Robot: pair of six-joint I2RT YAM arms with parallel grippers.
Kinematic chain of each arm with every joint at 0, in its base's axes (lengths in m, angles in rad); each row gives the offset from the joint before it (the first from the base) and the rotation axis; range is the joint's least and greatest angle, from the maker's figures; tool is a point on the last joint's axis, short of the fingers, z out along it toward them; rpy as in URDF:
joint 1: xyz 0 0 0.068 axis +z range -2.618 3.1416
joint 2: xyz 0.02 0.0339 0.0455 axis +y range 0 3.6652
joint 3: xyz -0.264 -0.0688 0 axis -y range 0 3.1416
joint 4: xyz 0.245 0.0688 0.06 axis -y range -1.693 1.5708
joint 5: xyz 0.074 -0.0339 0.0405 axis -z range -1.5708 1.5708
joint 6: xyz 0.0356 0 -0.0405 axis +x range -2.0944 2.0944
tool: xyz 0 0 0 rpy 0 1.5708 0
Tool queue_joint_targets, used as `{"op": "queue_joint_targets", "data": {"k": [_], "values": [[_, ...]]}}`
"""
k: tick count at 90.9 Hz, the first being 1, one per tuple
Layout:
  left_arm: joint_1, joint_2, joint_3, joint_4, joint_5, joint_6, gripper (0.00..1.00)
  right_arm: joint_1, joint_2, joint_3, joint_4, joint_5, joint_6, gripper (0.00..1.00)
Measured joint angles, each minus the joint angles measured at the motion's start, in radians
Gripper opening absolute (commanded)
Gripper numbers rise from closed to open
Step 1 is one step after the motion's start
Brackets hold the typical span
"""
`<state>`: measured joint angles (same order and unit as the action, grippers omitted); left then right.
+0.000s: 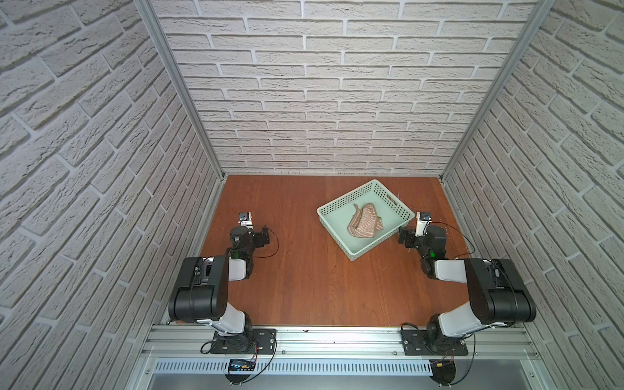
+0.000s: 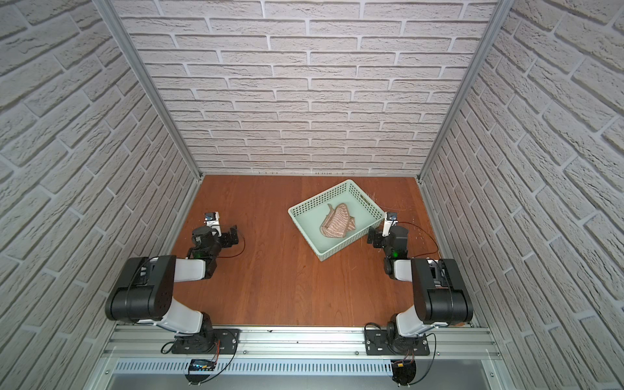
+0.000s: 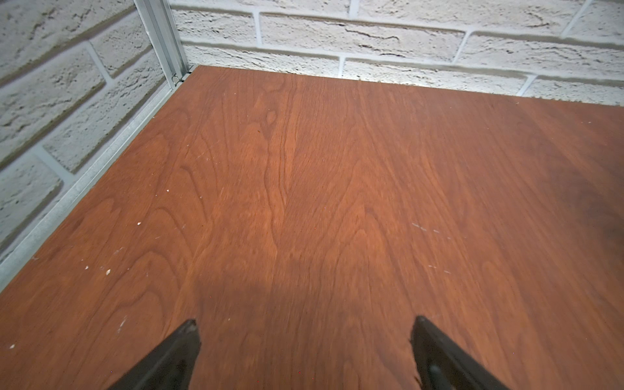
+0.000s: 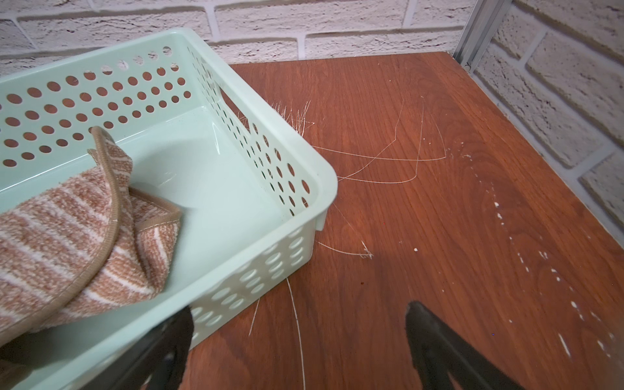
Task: Fold the square dishcloth
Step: Pick up the cleaning item from the bin.
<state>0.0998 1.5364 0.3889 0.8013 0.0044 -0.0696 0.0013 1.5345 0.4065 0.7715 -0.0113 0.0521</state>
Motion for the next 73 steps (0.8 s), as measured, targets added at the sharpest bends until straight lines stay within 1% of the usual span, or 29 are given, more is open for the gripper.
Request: {"op": "queue_joint_targets", "data": {"k": [22, 31, 43, 46, 51, 60, 66, 73], "values": [[0.000, 0.000, 0.000, 0.000, 0.000, 0.000, 0.98, 0.000, 0.000, 0.005, -0.011, 0.001, 0.001, 1.00], [0.000, 0.000, 0.000, 0.000, 0.000, 0.000, 0.98, 0.000, -0.010, 0.059, -0.116, 0.012, 0.003, 1.00], [0.000, -0.001, 0.003, -0.007, -0.001, 0.000, 0.98, 0.000, -0.036, 0.190, -0.303, 0.040, 0.022, 1.00], [0.000, -0.006, 0.016, -0.040, -0.003, 0.000, 0.98, 0.001, -0.044, 0.220, -0.338, 0.048, 0.032, 1.00], [0.000, -0.019, 0.077, -0.164, -0.010, -0.001, 0.98, 0.002, -0.061, 0.252, -0.381, 0.060, 0.046, 1.00], [-0.001, -0.026, 0.270, -0.392, -0.018, -0.008, 0.98, 0.008, -0.102, 0.286, -0.474, 0.093, 0.082, 1.00], [-0.002, -0.041, 0.354, -0.459, -0.017, -0.012, 0.98, 0.013, -0.118, 0.313, -0.543, 0.119, 0.109, 1.00], [-0.007, -0.080, 0.377, -0.506, -0.018, -0.024, 0.98, 0.022, -0.131, 0.346, -0.616, 0.142, 0.134, 1.00]]}}
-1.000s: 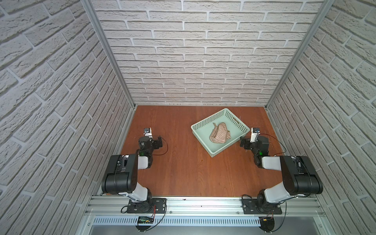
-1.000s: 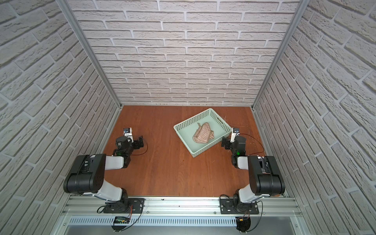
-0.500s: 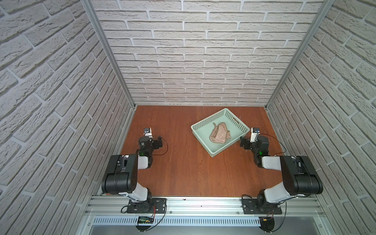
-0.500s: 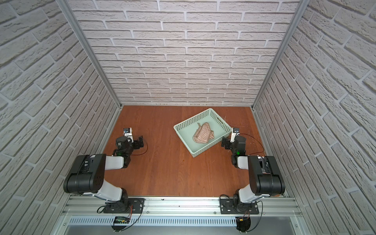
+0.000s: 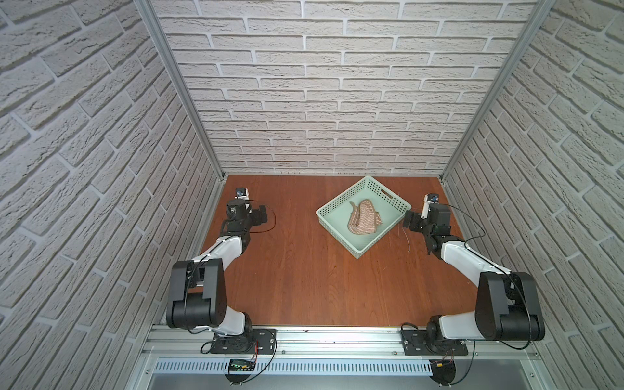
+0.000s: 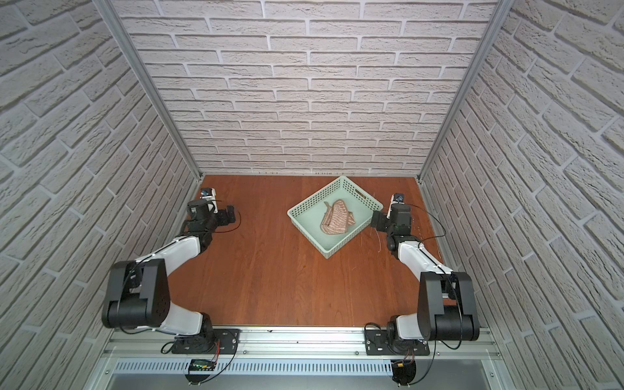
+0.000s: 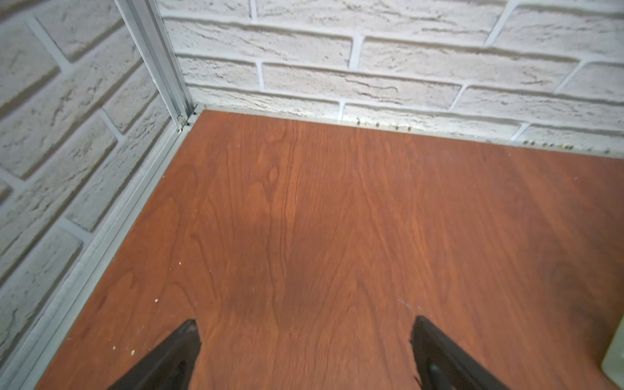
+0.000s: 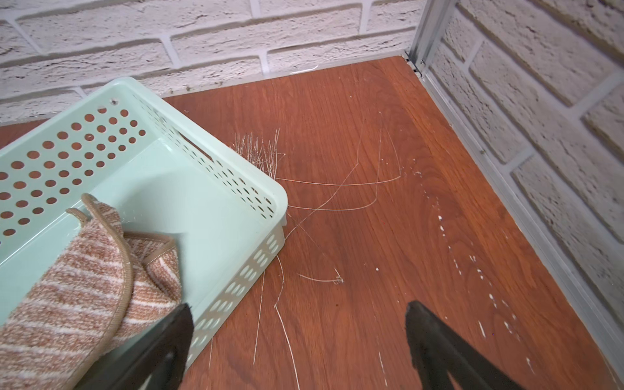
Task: Fold the square dishcloth
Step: Pick up the cleaning item from the bin.
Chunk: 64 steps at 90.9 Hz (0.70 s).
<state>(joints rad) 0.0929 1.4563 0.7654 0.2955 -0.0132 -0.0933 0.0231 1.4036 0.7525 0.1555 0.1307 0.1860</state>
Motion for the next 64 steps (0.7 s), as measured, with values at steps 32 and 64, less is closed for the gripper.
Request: {"op": "queue_joint_targets", "data": {"k": [32, 64], "values": [[-0.086, -0.107, 0.001, -0.208, 0.011, -0.075, 0.98, 0.126, 0.001, 0.270, -0.372, 0.047, 0.057, 0.97], [-0.096, -0.135, 0.037, -0.333, 0.013, -0.324, 0.98, 0.336, 0.326, 0.605, -0.588, 0.006, 0.120, 0.74]]}}
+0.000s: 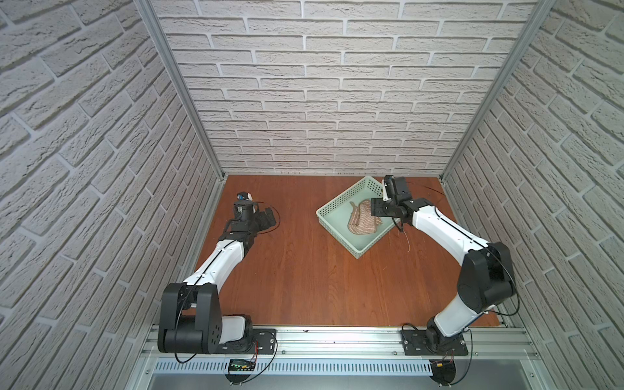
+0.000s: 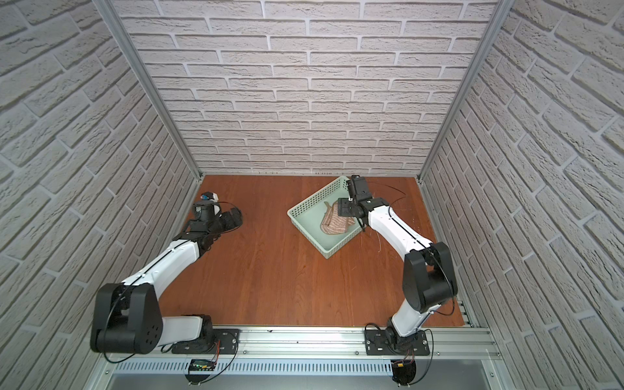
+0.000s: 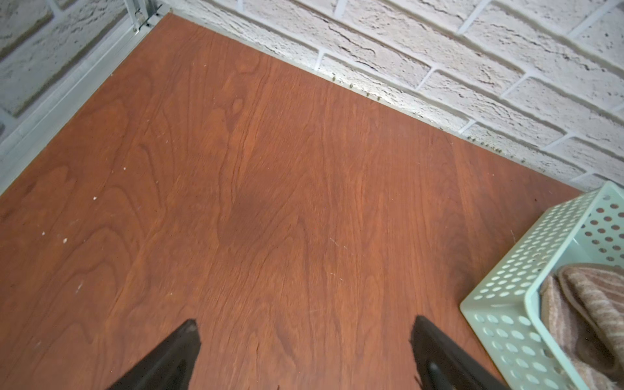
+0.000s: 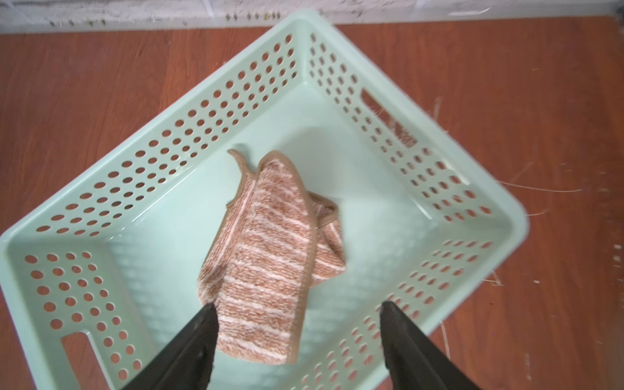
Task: Fold the square dishcloth
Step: Pick up the cleaning item from the bin.
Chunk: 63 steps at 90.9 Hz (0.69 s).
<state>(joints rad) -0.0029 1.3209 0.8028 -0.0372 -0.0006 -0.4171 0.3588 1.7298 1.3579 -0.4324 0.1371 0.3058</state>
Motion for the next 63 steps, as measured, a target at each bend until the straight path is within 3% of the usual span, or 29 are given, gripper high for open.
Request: {"op": "queue_joint_targets", "data": {"k": [34, 63], "values": [[0.021, 0.071, 0.066, -0.074, 0.206, -0.076, 0.98, -0.002, 0.386, 0.377, -0.158, -0.021, 0.038, 0.70], [-0.004, 0.106, 0.066, -0.091, 0.309, -0.091, 0.98, -0.014, 0.563, 0.575, -0.247, 0.002, 0.043, 0.70]]}}
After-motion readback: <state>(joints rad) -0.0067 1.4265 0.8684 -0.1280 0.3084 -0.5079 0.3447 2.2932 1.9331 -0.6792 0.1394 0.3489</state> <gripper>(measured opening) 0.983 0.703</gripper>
